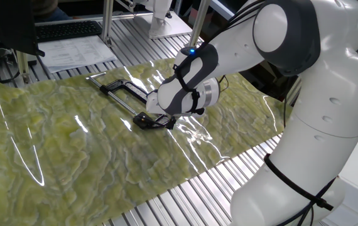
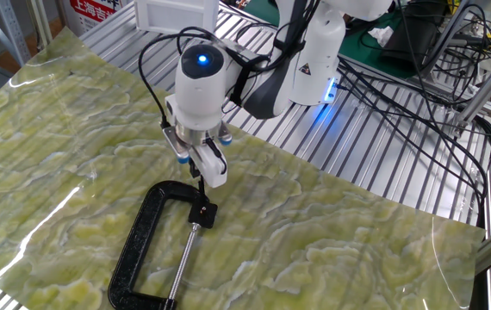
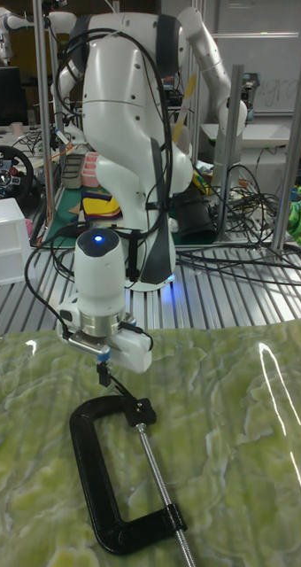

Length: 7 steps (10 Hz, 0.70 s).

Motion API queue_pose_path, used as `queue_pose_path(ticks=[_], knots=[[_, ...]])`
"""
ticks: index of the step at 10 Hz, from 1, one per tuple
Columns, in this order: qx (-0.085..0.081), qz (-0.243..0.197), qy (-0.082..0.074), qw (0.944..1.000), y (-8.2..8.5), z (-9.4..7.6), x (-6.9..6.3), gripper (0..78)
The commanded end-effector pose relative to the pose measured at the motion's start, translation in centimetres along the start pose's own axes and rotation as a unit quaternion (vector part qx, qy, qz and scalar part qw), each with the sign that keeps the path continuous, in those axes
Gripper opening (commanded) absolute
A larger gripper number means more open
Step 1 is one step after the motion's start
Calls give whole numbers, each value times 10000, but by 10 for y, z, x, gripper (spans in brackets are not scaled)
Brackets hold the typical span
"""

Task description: Turn the hands of a clock

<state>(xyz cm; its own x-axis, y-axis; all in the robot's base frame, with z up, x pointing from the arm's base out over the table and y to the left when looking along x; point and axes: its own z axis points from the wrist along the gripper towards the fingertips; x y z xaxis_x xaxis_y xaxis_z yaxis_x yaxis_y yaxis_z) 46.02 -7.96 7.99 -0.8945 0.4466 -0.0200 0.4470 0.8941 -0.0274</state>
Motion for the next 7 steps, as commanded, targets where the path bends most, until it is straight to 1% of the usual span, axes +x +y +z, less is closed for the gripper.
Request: queue_pose_path(ticks=[1, 3, 5, 7], knots=[[-21, 236, -20, 9997, 4, 1, 11, 0], [-15, 295, -7, 9996, 5, -2, 16, 0], [-19, 395, -27, 9992, 8, -1, 21, 0], [-23, 437, -40, 9990, 9, 0, 23, 0]])
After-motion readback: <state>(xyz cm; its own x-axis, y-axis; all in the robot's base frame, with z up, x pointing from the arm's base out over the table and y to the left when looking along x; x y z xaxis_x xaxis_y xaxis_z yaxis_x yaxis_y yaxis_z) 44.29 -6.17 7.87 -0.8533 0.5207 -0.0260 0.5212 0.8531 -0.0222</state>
